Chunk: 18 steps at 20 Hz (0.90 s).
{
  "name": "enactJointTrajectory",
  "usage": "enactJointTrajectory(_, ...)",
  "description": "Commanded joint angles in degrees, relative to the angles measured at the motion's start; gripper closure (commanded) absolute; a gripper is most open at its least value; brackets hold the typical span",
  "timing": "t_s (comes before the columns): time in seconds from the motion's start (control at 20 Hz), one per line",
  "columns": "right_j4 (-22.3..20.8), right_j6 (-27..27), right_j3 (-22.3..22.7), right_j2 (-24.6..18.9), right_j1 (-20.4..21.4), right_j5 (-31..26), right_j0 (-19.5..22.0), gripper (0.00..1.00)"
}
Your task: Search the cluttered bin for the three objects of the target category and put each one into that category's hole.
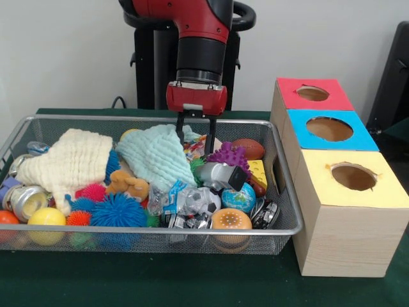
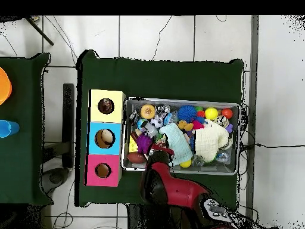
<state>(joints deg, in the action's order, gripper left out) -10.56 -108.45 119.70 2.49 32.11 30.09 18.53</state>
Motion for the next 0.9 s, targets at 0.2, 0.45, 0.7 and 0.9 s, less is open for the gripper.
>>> enactJointTrajectory(0.2, 4.09, -8.23, -0.34, 2.96, -1.46, -3.73, -4.21, 0.00)
enactJointTrajectory(0.45, 4.81, -9.04, -0.06, 4.31, -1.98, -3.02, -5.99, 0.00)
enactJointTrajectory(0.7, 4.38, -9.43, -0.21, 4.86, -2.33, -3.16, -6.44, 0.00)
enactJointTrajectory(0.9, 4.05, -9.55, -0.39, 5.19, -2.53, -2.99, -6.62, 0.00)
